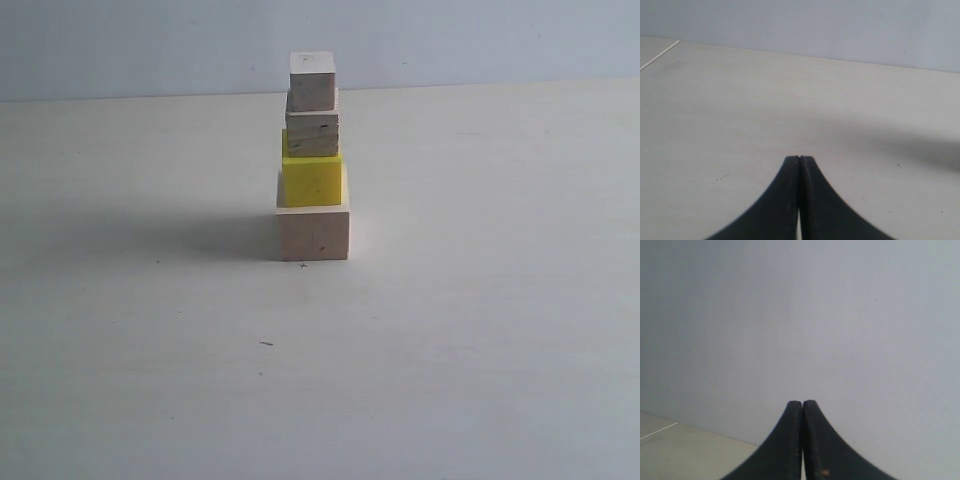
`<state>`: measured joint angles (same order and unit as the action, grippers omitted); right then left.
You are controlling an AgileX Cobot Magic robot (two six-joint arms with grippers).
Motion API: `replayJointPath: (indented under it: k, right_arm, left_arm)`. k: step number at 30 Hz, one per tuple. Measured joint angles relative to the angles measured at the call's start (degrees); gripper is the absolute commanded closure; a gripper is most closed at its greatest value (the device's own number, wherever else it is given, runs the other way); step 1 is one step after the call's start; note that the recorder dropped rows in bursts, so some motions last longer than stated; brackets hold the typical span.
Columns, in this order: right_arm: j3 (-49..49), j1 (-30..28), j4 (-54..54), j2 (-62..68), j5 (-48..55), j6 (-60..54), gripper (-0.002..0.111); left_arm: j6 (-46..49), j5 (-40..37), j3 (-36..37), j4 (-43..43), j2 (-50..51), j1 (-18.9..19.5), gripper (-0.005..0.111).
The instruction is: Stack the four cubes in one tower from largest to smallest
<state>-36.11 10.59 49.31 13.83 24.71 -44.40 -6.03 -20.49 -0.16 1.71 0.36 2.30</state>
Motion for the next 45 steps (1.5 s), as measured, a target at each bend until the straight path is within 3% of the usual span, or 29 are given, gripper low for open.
replayJointPath:
  k: [15,17,22,26,36,45]
  right_arm:
    - [0.0,0.0,-0.5,0.0,0.0,0.09,0.108]
    - [0.16,0.0,-4.36,0.0,-0.11,3.17,0.108]
    - [7.35,0.0,-32.7,0.0,-3.51,32.64,0.108]
    - [13.74,-0.11,-43.49,-2.22,-6.51,42.93,0.108]
    - [28.71,-7.57,-44.99,-9.06,-12.91,45.83,0.108]
    - [35.84,-7.87,-45.62,-13.43,-13.24,45.95,0.108]
  left_arm:
    - [0.0,-0.06,0.0,0.0,0.0,0.0,0.107]
    - [0.0,-0.06,0.0,0.0,0.0,0.0,0.107]
    - [0.0,-0.06,0.0,0.0,0.0,0.0,0.107]
    - [0.0,-0.06,0.0,0.0,0.0,0.0,0.107]
    - [0.0,-0.06,0.0,0.0,0.0,0.0,0.107]
    - [0.0,-0.06,0.0,0.0,0.0,0.0,0.107]
